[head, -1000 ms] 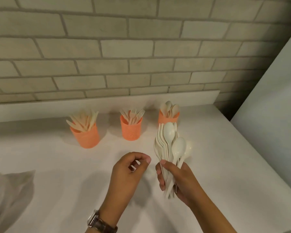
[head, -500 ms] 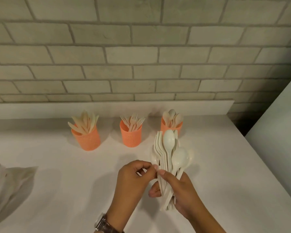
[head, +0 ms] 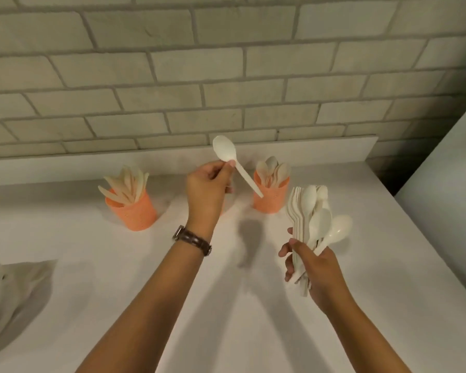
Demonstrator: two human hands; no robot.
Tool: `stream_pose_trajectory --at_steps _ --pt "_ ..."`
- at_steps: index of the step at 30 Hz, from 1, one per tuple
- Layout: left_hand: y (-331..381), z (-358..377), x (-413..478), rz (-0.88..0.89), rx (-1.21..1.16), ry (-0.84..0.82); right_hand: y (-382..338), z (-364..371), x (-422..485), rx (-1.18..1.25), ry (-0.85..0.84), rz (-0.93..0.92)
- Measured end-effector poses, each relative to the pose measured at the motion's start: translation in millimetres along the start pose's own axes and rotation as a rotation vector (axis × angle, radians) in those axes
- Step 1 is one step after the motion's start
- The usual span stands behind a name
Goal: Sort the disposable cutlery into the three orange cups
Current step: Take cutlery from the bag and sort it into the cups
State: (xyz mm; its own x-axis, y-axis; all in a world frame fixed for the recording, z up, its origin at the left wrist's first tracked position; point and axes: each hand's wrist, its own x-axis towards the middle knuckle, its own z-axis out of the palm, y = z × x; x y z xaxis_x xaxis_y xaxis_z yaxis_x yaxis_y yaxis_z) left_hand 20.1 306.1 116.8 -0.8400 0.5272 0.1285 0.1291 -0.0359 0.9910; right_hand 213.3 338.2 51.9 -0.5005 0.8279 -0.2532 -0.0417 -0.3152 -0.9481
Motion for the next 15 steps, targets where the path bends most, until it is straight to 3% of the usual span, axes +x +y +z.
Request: stream_pose_trajectory --at_steps 5,11,15 --pt "-19 66 54 0.067 0.073 0.0 -8 -12 -2 0.105 -0.033 0.082" --pt "-58 94 59 -0.2 0.195 -0.168 -10 -16 -6 0.188 -0.097 0.129" --pt "-46 81 38 -0.188 0.122 -0.164 -10 -14 -6 0.199 -0.125 0.116"
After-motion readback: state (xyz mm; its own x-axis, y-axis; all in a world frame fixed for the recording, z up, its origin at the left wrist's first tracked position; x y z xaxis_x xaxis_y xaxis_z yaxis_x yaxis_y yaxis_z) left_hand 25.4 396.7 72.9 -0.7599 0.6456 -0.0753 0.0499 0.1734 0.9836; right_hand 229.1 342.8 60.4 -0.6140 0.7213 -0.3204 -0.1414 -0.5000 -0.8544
